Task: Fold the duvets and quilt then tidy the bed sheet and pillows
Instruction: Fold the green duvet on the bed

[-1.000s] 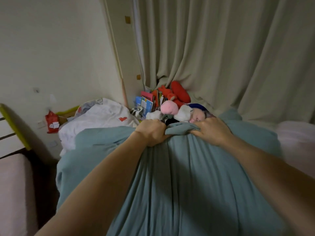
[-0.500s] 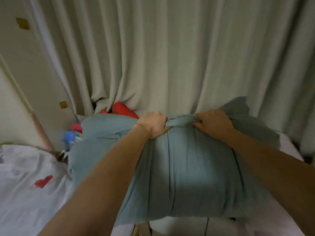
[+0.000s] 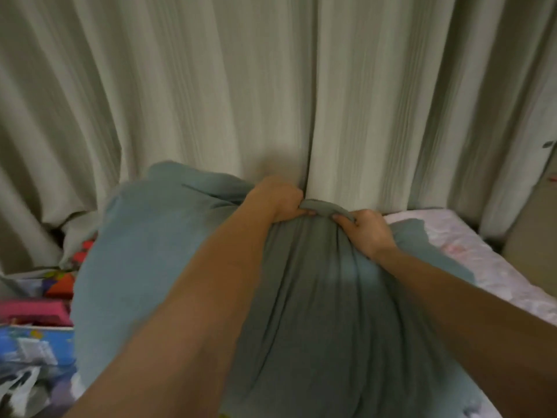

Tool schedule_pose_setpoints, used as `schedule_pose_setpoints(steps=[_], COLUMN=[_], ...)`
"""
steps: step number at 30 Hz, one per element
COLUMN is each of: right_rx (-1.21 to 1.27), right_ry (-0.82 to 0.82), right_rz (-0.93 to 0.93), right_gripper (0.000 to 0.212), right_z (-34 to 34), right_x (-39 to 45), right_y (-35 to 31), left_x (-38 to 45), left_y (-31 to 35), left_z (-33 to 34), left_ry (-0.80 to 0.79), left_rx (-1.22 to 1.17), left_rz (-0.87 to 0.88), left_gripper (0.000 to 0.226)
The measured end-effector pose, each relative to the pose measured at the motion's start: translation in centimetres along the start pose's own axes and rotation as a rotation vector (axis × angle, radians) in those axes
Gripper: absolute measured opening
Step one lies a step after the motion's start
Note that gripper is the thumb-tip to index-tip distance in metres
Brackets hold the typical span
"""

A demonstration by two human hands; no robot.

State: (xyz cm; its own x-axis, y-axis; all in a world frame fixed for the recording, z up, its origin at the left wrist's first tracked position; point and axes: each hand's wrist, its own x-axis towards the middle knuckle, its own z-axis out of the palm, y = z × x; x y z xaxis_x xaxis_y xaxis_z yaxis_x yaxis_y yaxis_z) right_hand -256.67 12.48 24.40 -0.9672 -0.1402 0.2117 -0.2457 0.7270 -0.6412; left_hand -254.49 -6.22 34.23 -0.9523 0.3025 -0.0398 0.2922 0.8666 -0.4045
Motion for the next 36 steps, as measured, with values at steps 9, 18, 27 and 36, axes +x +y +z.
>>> schedule_pose_setpoints(steps=[9, 18, 27, 36], right_rx=[0.201, 0.204, 0.105, 0.234], right_ry=[-0.071, -0.227, -0.429, -0.727], right_rz=[0.418, 0.754, 0.799, 0.593], right_gripper=[0.055, 0.069, 0.064, 0.085], right_z=[10.3, 15.6, 18.7, 10.4], right_x=[3.8, 15.7, 21.7, 17.0], right_y=[12.2, 26.9, 33.5, 32.0], left_x=[14.7, 34.0, 40.8, 26.6], left_y=[5.9, 12.6, 15.8, 17.9], left_z=[11.4, 23.6, 30.9, 22.7], left_ry=[-0.087, -0.068, -0.134, -0.287], left_rx=[0.03, -0.116, -0.359, -0.482], left_rz=[0.129, 0.118, 0.138, -0.054], left_gripper=[0.048, 0.039, 0.034, 0.073])
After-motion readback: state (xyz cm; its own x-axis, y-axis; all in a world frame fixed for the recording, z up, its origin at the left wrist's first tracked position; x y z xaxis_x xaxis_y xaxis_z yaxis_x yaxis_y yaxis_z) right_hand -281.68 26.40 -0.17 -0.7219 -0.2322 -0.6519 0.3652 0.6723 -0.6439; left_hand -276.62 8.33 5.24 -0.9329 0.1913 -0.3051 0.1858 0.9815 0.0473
